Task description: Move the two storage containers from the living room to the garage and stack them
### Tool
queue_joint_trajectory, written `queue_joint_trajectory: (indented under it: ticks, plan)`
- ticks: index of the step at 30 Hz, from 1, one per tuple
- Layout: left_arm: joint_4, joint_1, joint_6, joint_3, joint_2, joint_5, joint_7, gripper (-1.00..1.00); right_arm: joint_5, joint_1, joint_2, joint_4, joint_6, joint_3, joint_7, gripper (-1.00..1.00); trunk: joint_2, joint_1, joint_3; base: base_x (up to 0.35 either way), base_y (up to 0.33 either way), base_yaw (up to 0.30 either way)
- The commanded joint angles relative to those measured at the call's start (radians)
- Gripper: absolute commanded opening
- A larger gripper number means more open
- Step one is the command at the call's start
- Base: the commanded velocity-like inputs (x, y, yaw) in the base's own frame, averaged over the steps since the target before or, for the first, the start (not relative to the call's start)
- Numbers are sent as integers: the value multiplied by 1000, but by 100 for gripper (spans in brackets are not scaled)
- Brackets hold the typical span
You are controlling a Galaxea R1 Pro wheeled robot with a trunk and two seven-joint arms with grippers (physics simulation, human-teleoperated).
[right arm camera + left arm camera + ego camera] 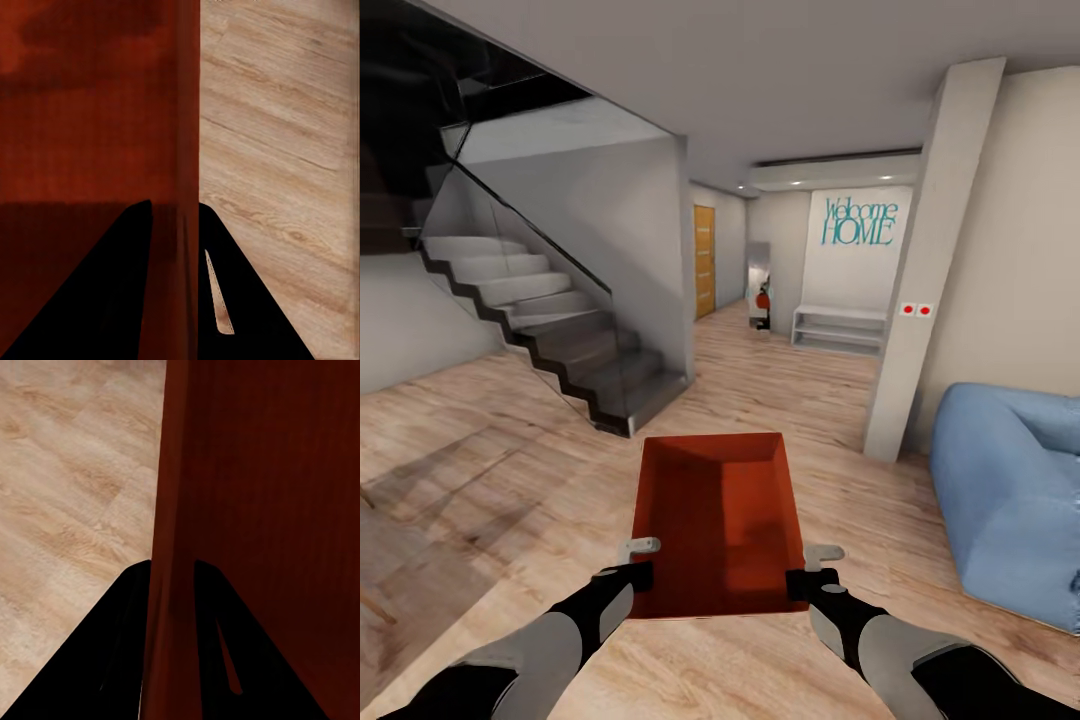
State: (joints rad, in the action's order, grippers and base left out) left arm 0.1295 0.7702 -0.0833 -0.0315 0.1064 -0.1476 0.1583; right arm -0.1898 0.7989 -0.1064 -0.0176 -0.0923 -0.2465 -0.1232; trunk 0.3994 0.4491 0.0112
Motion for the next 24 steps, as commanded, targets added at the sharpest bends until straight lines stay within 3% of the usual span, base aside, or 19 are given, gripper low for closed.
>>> queue_joint_trajectory:
  ticks: [1, 18, 24]
  plan:
    - [5, 0, 20, 12, -18, 11, 43, -100, -3, 0, -1, -2, -2, 33, 5, -100, 1, 1, 0, 322, 0, -231]
    - [5, 0, 20, 13, -19, 11, 43, -100, -3, 0, 1, -2, -2, 33, 6, -100, 1, 1, 0, 322, 0, -211]
    - [5, 0, 20, 14, -19, 11, 43, -100, -3, 0, -1, -2, -3, 33, 5, -100, 1, 1, 0, 322, 0, -76]
